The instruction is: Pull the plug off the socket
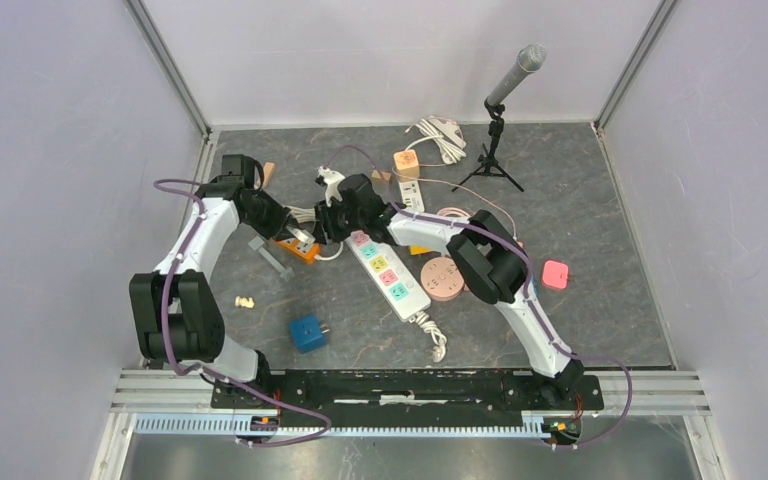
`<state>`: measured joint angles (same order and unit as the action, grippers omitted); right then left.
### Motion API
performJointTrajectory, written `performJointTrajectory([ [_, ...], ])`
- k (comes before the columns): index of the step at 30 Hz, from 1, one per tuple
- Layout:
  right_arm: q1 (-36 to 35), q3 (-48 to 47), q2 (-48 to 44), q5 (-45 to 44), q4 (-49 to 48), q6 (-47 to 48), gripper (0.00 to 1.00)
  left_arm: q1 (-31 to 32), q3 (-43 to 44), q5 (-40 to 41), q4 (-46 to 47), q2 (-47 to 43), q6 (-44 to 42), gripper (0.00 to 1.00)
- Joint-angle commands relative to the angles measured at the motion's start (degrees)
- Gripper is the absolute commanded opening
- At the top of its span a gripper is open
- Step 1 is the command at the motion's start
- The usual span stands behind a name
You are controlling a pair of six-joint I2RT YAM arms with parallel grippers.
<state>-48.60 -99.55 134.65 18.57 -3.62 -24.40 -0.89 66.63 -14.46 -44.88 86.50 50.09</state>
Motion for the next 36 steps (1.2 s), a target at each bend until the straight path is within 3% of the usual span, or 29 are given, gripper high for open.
performJointTrajectory([
  [1,3.19,-2.10,-4.65,2.33,-1.78,-0.87,0.40,0.18,1.09,-4.27,-1.31,-2.38,-5.67,0.02],
  [5,5.66,-1.22,-8.78,2.12,-2.50,-1.36,0.39,0.18,-0.62,-6.28,-1.61,-3.27,-9.91,0.02],
  [9,6.84,4.24,-14.23,-3.89,-0.51,0.72,0.37,3.63,-3.55,-5.32,-3.01,-3.31,-12.41,0.02],
  [13,6.94,13.15,-21.49,-12.26,-0.01,3.17,0.38,10.93,-4.08,0.11,-4.10,-2.85,-13.98,0.03],
  [16,7.07,18.64,-26.31,-18.91,1.09,5.14,0.39,15.88,-3.85,5.81,-5.82,-1.05,-14.25,0.07],
  [22,8.14,24.37,-31.74,-30.00,4.19,5.82,0.44,21.21,-4.73,8.15,-5.83,2.58,-13.19,0.18],
  [31,10.10,26.26,-33.40,-32.09,7.07,5.29,0.44,27.40,-4.23,10.34,-5.84,8.71,-11.72,0.30],
  [36,11.12,26.31,-33.75,-32.15,7.57,5.31,0.45,28.39,-1.77,10.37,-5.81,8.74,-11.64,0.53],
])
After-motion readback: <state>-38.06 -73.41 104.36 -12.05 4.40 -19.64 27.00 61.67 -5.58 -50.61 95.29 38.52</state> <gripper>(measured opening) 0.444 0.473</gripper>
